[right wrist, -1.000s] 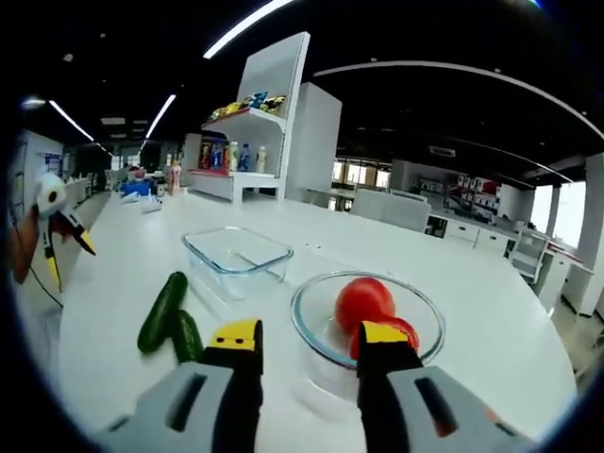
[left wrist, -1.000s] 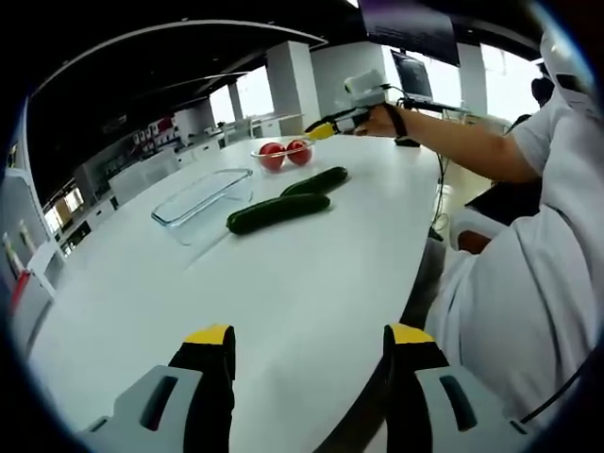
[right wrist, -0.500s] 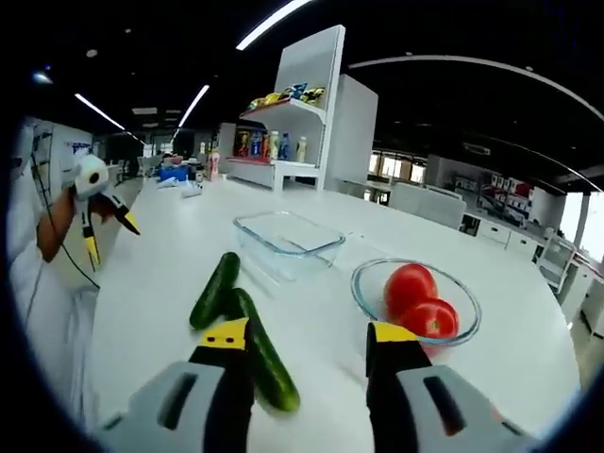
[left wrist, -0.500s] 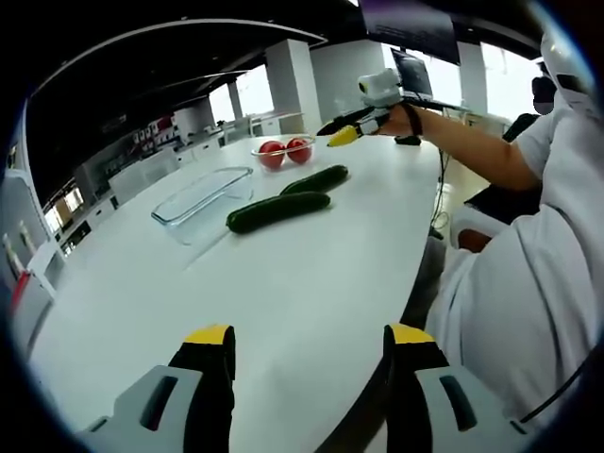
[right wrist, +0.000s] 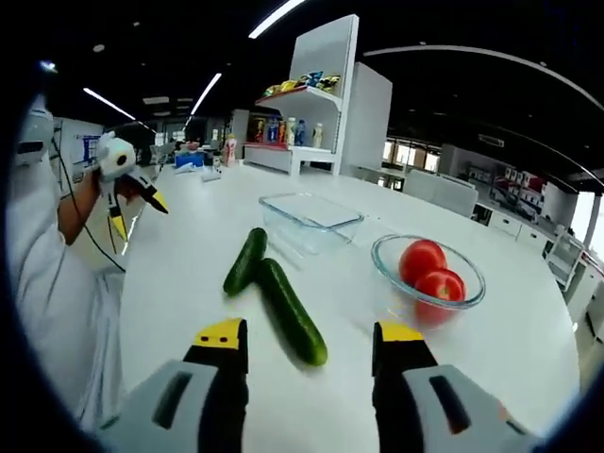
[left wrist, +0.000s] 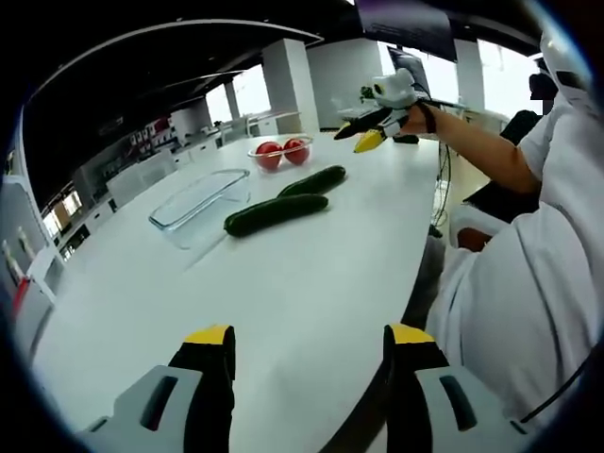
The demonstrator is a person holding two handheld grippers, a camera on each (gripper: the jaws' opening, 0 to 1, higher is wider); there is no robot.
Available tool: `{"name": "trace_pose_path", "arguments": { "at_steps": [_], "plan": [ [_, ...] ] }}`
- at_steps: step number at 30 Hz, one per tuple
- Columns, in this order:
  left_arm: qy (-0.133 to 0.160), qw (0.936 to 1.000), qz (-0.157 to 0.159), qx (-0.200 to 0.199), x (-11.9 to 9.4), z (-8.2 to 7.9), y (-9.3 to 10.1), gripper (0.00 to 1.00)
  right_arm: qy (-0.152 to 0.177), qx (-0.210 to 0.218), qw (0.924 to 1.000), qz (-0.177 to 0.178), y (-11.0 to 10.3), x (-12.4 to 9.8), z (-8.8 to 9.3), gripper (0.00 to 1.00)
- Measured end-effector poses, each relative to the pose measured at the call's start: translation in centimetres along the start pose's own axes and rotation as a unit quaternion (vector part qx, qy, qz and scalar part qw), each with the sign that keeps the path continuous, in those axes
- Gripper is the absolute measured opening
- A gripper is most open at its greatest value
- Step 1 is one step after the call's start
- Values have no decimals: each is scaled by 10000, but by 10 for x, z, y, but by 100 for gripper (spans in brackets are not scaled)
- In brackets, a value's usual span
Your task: Sort the scattered tomatoes and cucumbers on the table and place them into their respective storage containers
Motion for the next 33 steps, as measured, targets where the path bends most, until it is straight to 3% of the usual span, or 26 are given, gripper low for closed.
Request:
{"name": "trace_pose_path", "arguments": {
  "at_steps": [9,17,22,33],
  "plan": [
    [45,10000,4,30,-1,-7,-2,63,-282,108,9994,-166,-10,-27,25,55],
    [38,10000,13,86,2,-12,-3,63,-224,187,9996,55,-5,-48,33,55],
    [33,9999,41,138,5,-16,-2,63,-139,180,9997,21,-21,-46,28,56],
    [22,9995,-105,295,5,-22,-15,63,-168,222,9996,47,-34,-42,32,55]
  ]
}}
Point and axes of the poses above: the point that each gripper's makers call its tool centre point, and the gripper's own axes: x roughly forward along the fingers, y roughly to its right, z roughly out of its underside, the point moved 8 cm from there along -x, roughly backward along the fingers, and after that the axes turned 6 degrees about y, right-handed, at the moved point
